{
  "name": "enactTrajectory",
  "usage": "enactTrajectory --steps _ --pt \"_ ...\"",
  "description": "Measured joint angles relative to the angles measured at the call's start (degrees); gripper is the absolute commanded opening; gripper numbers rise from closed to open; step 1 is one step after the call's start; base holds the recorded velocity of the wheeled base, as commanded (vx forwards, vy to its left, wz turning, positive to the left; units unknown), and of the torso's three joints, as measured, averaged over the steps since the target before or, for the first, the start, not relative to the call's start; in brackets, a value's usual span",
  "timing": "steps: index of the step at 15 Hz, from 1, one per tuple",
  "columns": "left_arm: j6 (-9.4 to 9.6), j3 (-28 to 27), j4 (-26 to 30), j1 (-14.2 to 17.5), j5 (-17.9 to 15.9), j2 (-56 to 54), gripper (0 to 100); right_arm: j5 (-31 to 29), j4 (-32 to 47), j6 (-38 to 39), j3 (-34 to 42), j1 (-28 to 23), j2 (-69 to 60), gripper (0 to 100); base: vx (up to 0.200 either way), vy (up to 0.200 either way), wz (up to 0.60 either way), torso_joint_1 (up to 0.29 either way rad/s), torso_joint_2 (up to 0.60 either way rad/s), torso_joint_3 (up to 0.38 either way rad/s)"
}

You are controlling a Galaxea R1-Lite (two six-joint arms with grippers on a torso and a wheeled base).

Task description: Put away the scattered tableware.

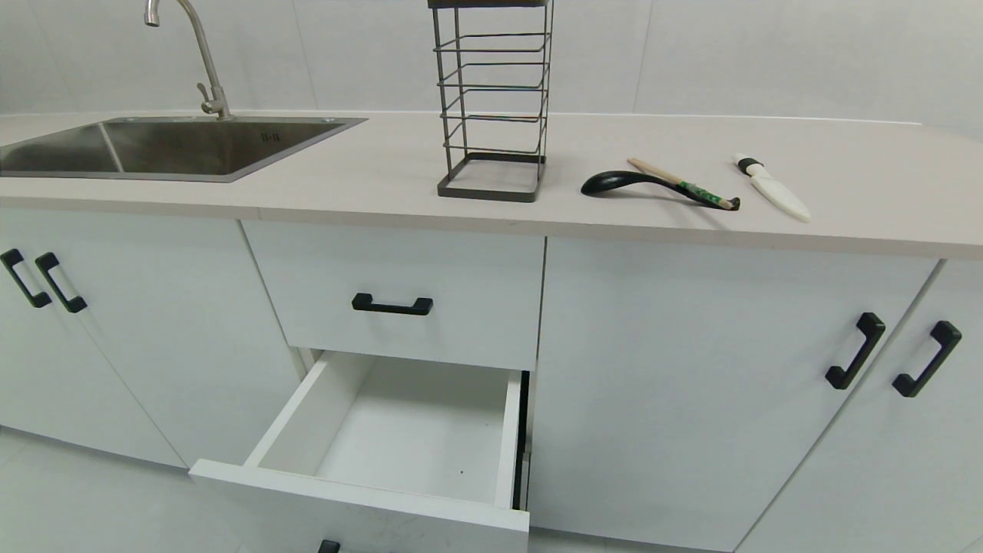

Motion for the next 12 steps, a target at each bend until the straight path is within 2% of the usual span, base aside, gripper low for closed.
enactTrajectory --steps 1,4,12 --pt "0.0 0.0 0.0 0.0 0.0 0.0 100 0.0 0.0 0.0 0.0 0.0 0.0 0 0.0 0.0 0.0 0.0 0.0 0.0" --pt "-0.05 0.0 0.0 0.0 0.1 0.0 100 0.0 0.0 0.0 0.0 0.0 0.0 0 0.2 -0.2 0.0 0.002 0.0 0.002" --pt "-0.09 0.0 -0.1 0.0 0.0 0.0 100 0.0 0.1 0.0 0.0 0.0 0.0 0 0.0 0.0 0.0 0.0 0.0 0.0"
